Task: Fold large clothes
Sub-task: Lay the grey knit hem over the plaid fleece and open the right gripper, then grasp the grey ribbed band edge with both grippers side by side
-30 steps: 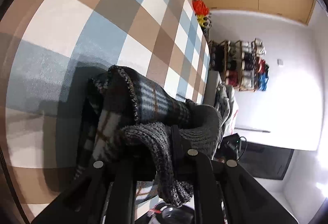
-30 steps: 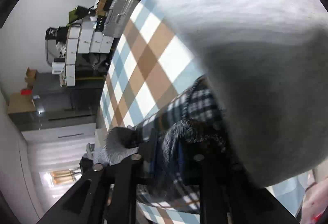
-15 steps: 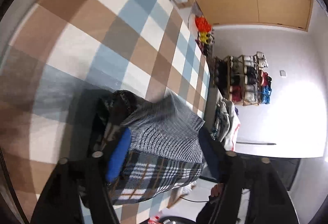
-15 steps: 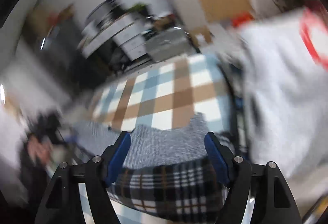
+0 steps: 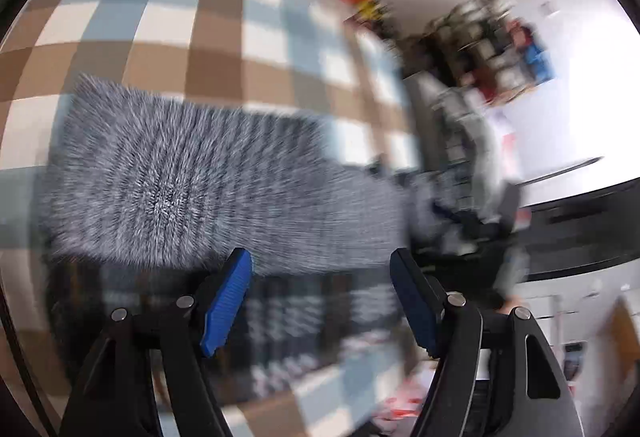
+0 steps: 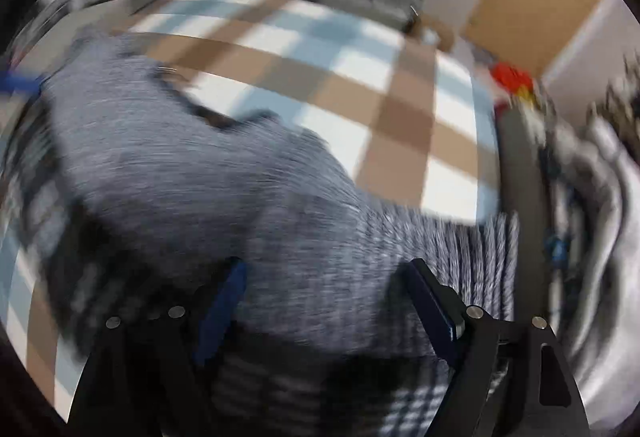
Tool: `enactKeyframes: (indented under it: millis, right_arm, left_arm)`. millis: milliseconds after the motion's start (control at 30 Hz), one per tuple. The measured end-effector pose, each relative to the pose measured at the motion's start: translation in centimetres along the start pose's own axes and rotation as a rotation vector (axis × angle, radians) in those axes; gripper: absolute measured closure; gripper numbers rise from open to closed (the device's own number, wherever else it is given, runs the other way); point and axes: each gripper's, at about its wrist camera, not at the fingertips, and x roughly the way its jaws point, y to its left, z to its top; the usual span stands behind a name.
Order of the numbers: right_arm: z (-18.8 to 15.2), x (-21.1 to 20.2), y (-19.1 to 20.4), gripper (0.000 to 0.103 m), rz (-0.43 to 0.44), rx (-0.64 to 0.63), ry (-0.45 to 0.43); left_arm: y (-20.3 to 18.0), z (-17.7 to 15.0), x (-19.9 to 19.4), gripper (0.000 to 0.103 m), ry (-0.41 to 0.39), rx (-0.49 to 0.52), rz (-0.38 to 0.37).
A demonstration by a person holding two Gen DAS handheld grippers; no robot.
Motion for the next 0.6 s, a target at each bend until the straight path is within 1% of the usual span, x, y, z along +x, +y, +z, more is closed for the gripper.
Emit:
enactKeyframes:
  millis: [33, 67, 100, 200, 233, 267, 300, 333, 400, 467, 500, 533, 567, 600]
  right_arm:
    - [-0.1, 0.4, -0.8, 0.021, 0.02, 0.035, 0.007]
    - [-0.3, 0.6, -1.5, 0.021, 0.053, 0.063, 0.004]
    - [-0.3, 0.5, -1.7, 0.021, 0.051, 0.066, 0.0]
    - [-0.6, 0.2, -1.7, 0.021, 0.014, 0.039, -0.015]
    - [-0.7, 0.2, -1.9, 0.021, 0.011, 0.042, -0.017]
    - [-0.8, 0.1, -2.2, 0.021, 0.022, 0.055, -0.017]
    - [-0.8, 0.1, -2.5, 0.021, 0.036, 0.072, -0.018]
    - [-0.8, -0.1, -2.9, 0.021, 0.054, 0.096, -0.022]
    - [-0.7, -1.2, -3.6, 0.023, 0.098, 0.165, -0.051]
    - [-0.6, -3.4, -4.2, 0.023, 0.188, 0.257, -0.106]
    - [-0.7, -5.4, -4.0, 0.021, 0.239, 0.283, -0.162]
    - [-0.7, -6.9, -3.6, 0.021, 0.257, 0.28, -0.201]
    - [-0.7, -8.4, -2.7, 0.015, 0.268, 0.253, -0.229]
    - [-0.8, -9.4, -1.6, 0.008, 0.26, 0.213, -0.243]
  left_arm:
    - [0.8, 0.2, 0.9, 0.036, 0.012, -0.02, 0.008]
    - [1.9, 0.3, 1.6, 0.036, 0.012, -0.058, -0.012]
    - [2.9, 0.4, 1.7, 0.036, -0.002, -0.092, -0.045]
    - [4.1, 0.2, 1.3, 0.037, -0.022, -0.087, -0.084]
    - [4.6, 0.0, 1.0, 0.044, -0.038, -0.087, -0.087]
    - [5.0, -0.2, 0.9, 0.05, -0.055, -0.089, -0.078]
    - [5.4, -0.4, 0.9, 0.057, -0.065, -0.086, -0.064]
    - [5.6, -0.6, 1.0, 0.061, -0.063, -0.074, -0.053]
    - [5.4, -1.3, 0.0, 0.061, -0.068, -0.07, -0.042]
    - [4.1, -1.8, -1.1, 0.061, -0.068, -0.051, 0.006]
    - [2.9, -2.1, -1.7, 0.06, -0.081, -0.031, 0.032]
    - [1.7, -2.4, -2.3, 0.056, -0.098, 0.01, 0.043]
    - [0.4, -2.5, -2.4, 0.052, -0.104, 0.045, 0.047]
    - [-0.7, -2.9, -2.5, 0.041, -0.104, 0.08, 0.047]
